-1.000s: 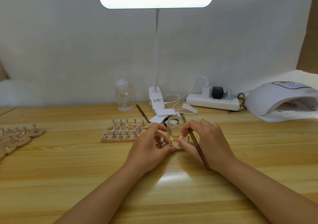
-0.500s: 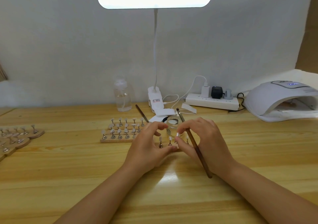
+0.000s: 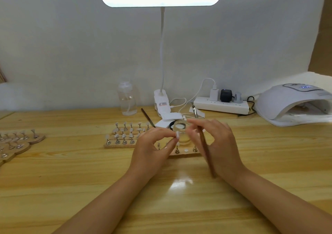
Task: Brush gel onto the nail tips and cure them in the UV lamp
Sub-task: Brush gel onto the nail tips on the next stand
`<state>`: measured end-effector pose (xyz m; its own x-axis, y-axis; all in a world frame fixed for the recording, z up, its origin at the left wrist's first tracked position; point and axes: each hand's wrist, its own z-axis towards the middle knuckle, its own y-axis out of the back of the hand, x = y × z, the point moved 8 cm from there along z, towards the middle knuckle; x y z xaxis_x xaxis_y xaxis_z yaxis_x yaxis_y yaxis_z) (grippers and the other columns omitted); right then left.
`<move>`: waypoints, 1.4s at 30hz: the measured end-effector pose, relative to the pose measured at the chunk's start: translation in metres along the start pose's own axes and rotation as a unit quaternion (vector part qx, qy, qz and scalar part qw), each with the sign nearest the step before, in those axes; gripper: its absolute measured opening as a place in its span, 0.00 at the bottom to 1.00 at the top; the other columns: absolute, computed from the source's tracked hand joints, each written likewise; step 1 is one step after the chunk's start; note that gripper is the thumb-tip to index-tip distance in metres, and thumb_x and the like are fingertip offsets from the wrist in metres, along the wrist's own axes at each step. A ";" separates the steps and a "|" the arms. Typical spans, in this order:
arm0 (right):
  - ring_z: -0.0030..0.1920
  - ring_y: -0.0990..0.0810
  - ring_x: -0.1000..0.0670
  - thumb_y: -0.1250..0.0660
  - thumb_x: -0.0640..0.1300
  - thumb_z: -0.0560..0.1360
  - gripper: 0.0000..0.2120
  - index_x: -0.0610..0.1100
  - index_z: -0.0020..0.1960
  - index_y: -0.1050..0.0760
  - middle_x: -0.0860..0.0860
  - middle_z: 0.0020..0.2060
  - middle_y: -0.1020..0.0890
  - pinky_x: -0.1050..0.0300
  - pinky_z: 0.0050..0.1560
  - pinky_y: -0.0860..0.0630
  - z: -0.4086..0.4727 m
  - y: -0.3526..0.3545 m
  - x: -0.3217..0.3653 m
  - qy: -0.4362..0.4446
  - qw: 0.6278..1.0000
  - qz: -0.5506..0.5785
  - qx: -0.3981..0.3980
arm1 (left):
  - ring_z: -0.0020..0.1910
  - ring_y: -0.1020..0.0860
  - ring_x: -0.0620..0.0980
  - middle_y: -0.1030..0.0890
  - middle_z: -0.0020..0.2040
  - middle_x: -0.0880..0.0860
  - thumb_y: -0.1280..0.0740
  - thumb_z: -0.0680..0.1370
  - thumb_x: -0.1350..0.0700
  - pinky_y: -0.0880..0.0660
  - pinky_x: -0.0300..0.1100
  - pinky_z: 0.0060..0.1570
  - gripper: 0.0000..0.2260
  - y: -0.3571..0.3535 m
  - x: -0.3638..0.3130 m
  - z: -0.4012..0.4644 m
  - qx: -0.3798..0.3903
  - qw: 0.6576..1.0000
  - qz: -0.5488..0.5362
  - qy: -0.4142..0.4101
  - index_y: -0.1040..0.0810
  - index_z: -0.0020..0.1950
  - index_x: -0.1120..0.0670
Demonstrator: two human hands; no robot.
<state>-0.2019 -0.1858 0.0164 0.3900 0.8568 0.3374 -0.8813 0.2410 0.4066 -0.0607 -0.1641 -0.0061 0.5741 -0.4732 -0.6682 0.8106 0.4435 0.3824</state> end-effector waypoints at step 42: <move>0.27 0.28 0.56 0.33 0.48 0.74 0.17 0.45 0.29 0.29 0.52 0.22 0.25 0.60 0.34 0.32 0.053 0.006 -0.092 -0.342 0.939 0.018 0.039 | 0.44 0.22 0.37 0.19 0.39 0.40 0.29 0.71 0.61 0.29 0.29 0.50 0.11 0.008 0.010 0.002 -0.032 0.998 -0.003 0.058 0.21 0.39 0.43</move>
<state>-0.2285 -0.2871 0.0327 0.4642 0.3641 0.8075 -0.8853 0.1602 0.4366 -0.0486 -0.1672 -0.0084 0.5495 -0.3862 -0.7409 0.8026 0.4905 0.3396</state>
